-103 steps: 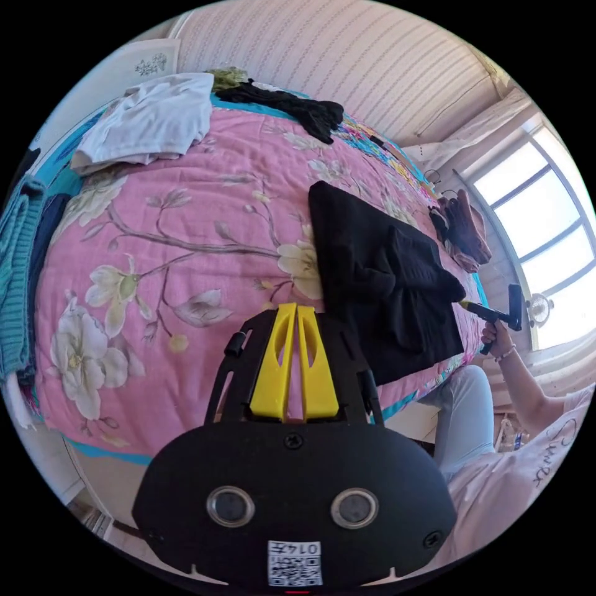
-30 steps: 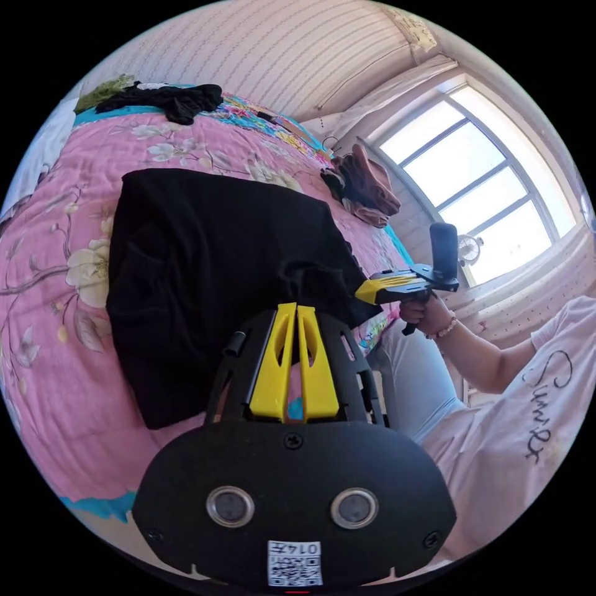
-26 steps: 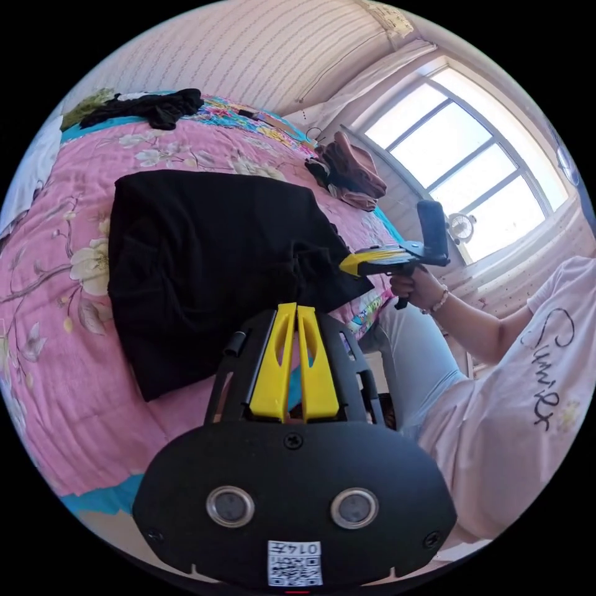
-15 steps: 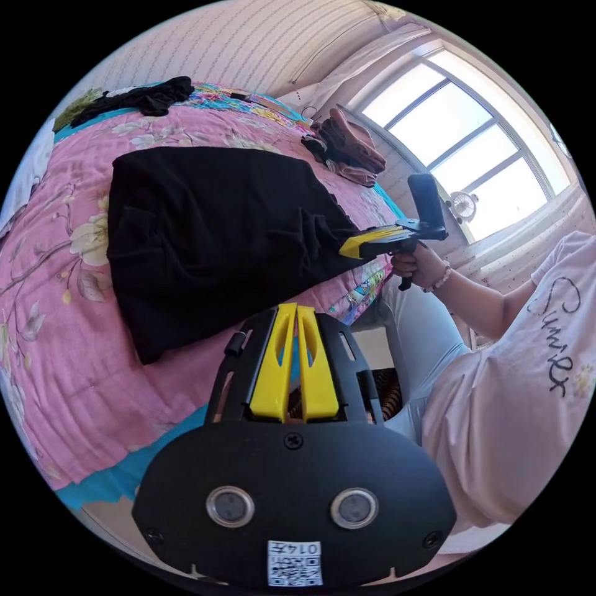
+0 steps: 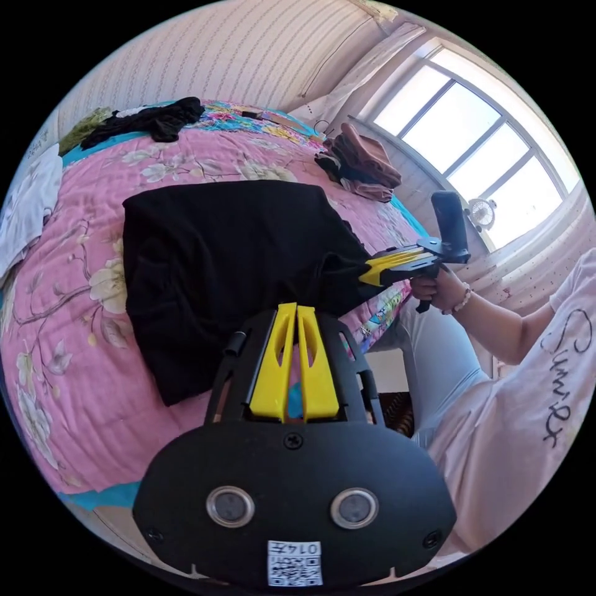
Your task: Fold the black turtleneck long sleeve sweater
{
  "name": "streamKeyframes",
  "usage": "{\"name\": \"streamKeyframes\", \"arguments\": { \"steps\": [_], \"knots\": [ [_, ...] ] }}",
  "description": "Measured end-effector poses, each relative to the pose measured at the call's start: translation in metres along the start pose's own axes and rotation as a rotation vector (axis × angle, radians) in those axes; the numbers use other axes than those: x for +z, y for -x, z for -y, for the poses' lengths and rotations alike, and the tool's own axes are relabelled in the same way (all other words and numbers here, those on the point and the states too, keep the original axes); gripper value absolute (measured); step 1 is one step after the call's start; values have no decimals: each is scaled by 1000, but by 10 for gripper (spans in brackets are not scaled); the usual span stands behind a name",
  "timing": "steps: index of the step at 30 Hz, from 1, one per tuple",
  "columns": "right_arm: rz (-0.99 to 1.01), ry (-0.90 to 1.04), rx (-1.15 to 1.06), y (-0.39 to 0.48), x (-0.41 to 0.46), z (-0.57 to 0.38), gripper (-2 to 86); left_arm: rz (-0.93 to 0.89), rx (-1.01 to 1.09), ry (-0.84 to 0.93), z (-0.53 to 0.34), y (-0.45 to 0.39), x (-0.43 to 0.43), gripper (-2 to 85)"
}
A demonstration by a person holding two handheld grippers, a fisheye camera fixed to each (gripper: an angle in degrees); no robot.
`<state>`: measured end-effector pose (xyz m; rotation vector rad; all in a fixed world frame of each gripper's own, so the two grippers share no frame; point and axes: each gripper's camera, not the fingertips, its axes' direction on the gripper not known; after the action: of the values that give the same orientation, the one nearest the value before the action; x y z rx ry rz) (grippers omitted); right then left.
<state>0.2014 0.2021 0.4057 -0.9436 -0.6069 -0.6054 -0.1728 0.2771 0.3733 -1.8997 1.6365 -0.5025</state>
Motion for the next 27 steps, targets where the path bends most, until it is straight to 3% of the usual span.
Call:
{"name": "streamKeyframes", "arguments": {
  "steps": [6,9,15,19,23,27],
  "knots": [
    [6,102,8,1,-8,-16,61,-41,-82,87,-26,15,-5,-9],
    [-21,11,20,-7,-32,-3,67,85,-44,86,-12,18,-20,-6],
    [-336,-203,310,-65,-74,51,79,322,-94,-75,54,52,-39,41],
    [-319,-228,503,-114,-70,83,78,234,-253,-62,98,95,-22,92],
    [-224,-142,565,-134,-58,103,19,207,-306,19,116,116,5,38],
    [-356,-193,457,-117,-84,128,7,259,-290,-85,128,118,-7,-6]
  ]
}}
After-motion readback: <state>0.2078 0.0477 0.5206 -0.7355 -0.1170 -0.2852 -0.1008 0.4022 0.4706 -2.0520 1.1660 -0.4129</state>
